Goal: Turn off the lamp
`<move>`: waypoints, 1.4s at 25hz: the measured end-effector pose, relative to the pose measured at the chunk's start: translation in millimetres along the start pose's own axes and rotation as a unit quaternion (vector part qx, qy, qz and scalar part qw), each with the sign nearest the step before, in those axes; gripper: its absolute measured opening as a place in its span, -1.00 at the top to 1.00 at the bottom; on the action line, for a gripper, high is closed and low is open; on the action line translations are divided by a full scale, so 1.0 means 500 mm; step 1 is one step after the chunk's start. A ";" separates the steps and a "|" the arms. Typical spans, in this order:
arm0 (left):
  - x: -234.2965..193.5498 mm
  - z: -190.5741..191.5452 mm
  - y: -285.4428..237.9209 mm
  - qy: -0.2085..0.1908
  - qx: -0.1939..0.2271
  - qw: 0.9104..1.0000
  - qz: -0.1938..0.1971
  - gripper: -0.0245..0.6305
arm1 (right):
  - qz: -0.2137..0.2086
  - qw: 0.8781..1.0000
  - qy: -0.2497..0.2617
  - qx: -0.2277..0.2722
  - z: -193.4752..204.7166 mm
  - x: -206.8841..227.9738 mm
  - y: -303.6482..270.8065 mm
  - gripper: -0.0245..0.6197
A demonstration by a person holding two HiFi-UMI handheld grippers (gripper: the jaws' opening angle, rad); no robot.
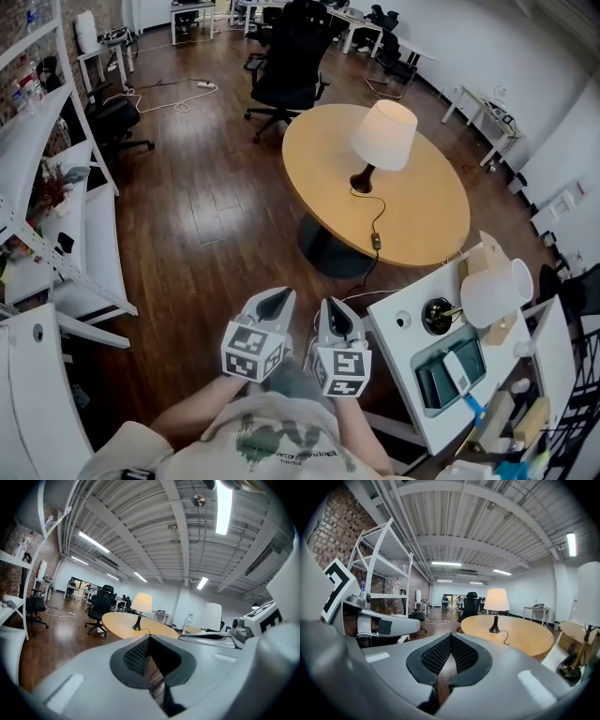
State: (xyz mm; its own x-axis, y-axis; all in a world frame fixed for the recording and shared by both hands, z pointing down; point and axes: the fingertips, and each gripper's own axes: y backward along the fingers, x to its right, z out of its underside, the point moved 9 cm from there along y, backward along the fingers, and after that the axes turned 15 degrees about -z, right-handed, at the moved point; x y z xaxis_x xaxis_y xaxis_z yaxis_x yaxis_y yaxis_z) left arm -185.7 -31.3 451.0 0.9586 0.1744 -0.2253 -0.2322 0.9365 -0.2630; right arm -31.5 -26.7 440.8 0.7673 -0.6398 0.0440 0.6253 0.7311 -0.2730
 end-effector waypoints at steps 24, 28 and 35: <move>0.112 -0.092 -0.505 -0.093 -0.042 0.991 0.088 0.93 | 0.064 0.996 -0.055 0.030 -0.038 0.397 -0.223 0.92; 0.153 -0.099 -0.581 -0.109 -0.048 0.986 0.114 0.93 | 0.080 0.993 -0.072 0.039 -0.038 0.460 -0.231 0.92; 0.203 -0.067 -0.657 -0.132 -0.084 0.976 0.150 0.93 | 0.114 0.987 -0.100 0.043 -0.014 0.525 -0.226 0.92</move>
State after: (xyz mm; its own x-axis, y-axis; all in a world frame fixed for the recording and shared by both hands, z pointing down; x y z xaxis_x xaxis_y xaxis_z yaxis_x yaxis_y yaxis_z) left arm -17.8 -331.3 483.1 0.8472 0.5263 -0.0729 -0.5119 0.7718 -0.3772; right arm 98.0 -278.8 476.4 0.8968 -0.4028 0.1831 0.4363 0.8736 -0.2154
